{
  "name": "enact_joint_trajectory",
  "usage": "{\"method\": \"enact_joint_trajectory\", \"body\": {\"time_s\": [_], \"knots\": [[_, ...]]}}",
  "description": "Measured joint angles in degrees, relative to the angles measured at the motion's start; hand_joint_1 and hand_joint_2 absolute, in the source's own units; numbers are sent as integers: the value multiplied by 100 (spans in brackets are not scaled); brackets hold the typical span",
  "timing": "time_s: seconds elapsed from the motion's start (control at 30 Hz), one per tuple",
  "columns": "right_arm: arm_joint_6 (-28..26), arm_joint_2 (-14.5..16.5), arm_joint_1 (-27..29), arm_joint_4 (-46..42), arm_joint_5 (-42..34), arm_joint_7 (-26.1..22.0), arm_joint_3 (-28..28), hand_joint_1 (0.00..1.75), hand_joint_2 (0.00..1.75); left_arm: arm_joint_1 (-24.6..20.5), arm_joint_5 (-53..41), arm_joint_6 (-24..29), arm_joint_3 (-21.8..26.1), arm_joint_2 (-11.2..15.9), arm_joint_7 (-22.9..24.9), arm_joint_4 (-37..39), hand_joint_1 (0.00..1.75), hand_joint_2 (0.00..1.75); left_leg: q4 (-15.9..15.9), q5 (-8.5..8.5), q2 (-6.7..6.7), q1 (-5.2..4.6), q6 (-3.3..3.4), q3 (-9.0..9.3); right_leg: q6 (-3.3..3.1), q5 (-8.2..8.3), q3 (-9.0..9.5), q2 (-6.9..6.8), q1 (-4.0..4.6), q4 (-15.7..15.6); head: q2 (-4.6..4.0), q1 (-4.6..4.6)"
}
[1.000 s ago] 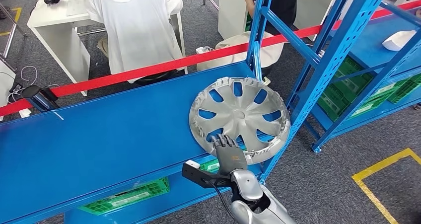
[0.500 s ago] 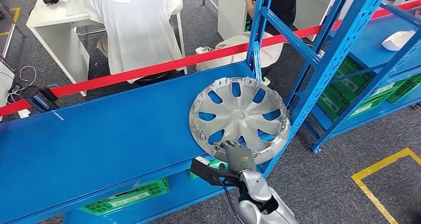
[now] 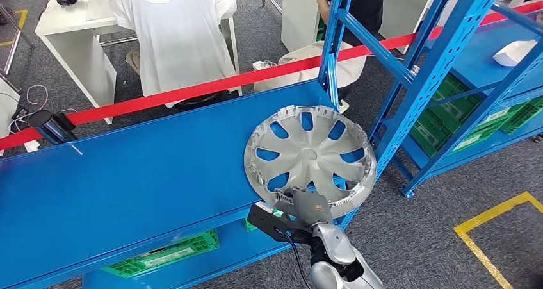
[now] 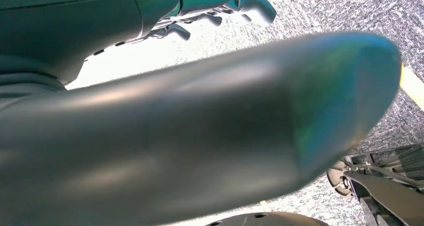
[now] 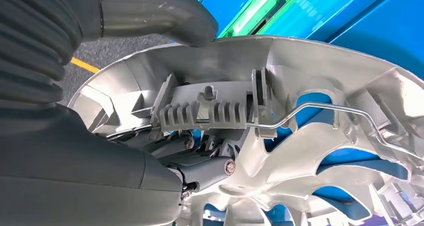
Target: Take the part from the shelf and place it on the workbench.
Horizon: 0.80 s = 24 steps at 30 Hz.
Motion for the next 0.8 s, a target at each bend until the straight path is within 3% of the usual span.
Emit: {"method": "enact_joint_trajectory", "body": {"time_s": [0.53, 0.7, 0.8], "knots": [[-452, -83, -23, -330, 207, -204, -33, 175, 175, 0, -7, 8, 0, 3, 4, 0, 0, 0, 0, -2, -19, -10, 6, -11, 6, -2, -2, -14, -10, 0, 0, 0], [-977, -193, -376, -728, 424, -460, -84, 175, 175, 0, -5, 8, 2, -19, 30, 0, 0, 0, 2, 2, -24, -14, 11, -21, 10, 2, -7, -17, -14, 1, 0, 1], [-1302, -249, -895, -842, 415, -722, -80, 175, 175, -8, 12, 13, 9, -34, 14, 0, 0, 0, 5, 3, -4, -16, 11, -28, 17, 11, -23, 2, -18, 2, 0, 1]]}}
